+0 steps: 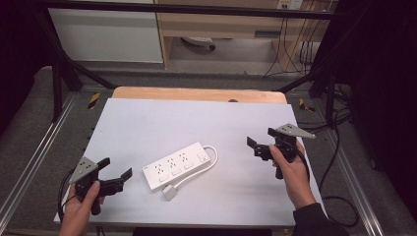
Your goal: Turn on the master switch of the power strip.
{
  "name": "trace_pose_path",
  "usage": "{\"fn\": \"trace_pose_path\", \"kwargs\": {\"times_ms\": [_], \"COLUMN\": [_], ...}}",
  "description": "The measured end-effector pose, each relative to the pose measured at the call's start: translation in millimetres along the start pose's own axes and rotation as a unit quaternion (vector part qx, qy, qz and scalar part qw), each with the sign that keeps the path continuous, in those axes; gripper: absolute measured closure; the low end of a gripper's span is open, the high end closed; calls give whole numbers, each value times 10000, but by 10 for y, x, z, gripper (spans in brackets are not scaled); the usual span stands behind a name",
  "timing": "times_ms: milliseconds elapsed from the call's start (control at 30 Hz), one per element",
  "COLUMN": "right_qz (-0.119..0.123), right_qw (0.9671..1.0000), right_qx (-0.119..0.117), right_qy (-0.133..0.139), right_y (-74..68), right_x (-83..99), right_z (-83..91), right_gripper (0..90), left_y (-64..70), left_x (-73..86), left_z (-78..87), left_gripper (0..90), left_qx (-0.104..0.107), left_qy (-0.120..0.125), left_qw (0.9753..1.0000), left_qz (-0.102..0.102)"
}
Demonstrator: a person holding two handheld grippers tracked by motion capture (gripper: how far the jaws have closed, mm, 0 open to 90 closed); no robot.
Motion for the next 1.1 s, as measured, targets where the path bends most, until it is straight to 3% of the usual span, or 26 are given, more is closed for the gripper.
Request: {"fn": "trace_pose_path", "kwargs": {"times_ms": [400,1100], "right_qz": [-24,-164], "right_qw": [9998,9984], "right_qx": [197,544], "right_qy": [40,51], "right_y": [193,531], "right_x": [100,525], "right_z": [224,533], "right_gripper": [83,90], "left_y": [-2,-32], "left_x": [6,15], "left_z": [-7,-13], "left_gripper": [58,58], "left_qx": [-11,-22], "left_qy": [-18,-49], "left_qw": [10000,10000], "left_qz": [24,28]}}
Point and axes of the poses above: each handheld gripper's, and its own axes: z roughly backward along the jaws, x roughly out of its underside, y roughly to its right, the point moved 4 cm from there along -z, roughly forward along the jaws, and after that the axes turned 1 degree about -x, right-handed, at the moved point
